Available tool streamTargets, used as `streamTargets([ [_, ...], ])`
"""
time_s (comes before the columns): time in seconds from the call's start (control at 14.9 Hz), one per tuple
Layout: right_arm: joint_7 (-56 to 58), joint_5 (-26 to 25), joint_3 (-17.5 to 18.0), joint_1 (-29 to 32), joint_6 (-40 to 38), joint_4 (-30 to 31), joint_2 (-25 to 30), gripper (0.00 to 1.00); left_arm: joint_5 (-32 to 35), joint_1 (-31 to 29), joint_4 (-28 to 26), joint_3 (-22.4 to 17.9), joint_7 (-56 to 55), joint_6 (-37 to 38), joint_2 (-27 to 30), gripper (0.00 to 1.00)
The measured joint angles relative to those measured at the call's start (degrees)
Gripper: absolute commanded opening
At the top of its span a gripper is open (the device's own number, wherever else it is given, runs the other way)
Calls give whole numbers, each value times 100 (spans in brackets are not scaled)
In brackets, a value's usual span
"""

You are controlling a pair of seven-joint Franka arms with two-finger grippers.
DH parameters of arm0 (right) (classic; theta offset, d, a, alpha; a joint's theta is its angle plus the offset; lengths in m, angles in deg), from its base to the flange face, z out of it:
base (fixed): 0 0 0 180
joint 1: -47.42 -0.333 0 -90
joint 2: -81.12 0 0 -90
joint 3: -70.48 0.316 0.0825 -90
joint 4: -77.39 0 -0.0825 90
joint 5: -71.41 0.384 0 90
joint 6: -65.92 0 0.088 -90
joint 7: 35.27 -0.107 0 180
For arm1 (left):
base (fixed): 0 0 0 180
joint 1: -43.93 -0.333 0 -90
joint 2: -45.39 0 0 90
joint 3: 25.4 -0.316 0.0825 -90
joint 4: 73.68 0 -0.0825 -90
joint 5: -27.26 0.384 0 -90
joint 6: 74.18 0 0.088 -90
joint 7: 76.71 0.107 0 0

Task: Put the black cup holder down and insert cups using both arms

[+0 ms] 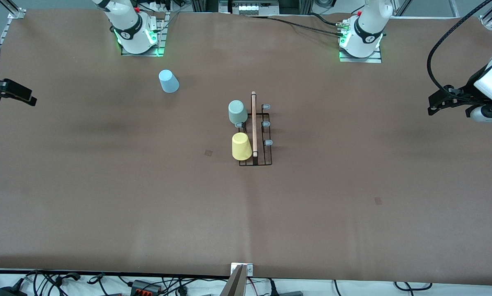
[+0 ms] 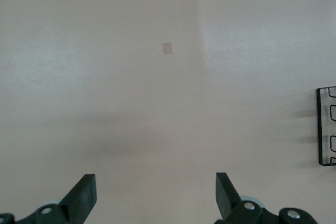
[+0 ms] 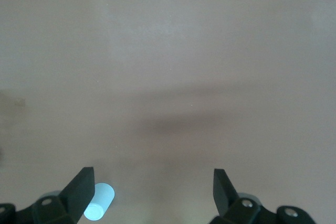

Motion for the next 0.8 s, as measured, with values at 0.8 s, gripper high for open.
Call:
streamTargets([
  [0.8, 0, -1, -42, -32, 14, -132, -28, 100, 0, 0, 0, 0, 0, 0, 0, 100],
])
